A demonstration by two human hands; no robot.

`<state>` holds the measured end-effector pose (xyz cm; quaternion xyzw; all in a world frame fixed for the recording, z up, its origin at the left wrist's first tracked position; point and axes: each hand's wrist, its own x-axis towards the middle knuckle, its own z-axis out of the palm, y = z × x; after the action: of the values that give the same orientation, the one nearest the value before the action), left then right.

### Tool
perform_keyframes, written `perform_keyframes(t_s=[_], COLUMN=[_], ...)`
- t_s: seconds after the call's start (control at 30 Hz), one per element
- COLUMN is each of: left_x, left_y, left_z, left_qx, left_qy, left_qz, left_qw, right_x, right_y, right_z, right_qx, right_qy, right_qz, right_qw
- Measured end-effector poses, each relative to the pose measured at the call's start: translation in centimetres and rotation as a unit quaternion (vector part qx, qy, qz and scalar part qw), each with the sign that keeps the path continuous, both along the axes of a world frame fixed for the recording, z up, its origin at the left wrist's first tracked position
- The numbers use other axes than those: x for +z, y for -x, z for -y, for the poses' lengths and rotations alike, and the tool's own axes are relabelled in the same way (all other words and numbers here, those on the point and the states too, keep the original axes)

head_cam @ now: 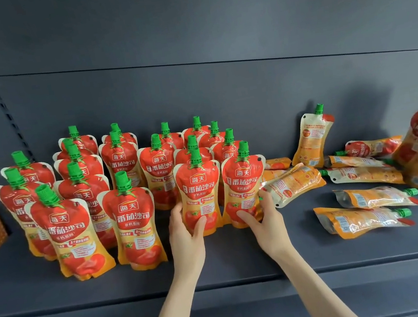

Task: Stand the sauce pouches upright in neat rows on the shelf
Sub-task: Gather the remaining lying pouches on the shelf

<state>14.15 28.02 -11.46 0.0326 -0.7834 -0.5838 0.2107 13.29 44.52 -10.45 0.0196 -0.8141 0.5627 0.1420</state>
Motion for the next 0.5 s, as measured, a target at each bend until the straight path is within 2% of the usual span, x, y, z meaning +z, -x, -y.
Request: perform_keyframes(t_s=[0.5], left_x=[0.65], left_y=[0.09], left_z=[1.02], left_qx=[-0.059], left_qy=[-0.040], left_qz=[0.045], left_qw=[0.996], right_x=[0.35], right_y=[-0.26], right_z=[0.06], right_qx=[-0.005], right_qy=[0.003], right_qz=[0.004], right_qw=[1.000])
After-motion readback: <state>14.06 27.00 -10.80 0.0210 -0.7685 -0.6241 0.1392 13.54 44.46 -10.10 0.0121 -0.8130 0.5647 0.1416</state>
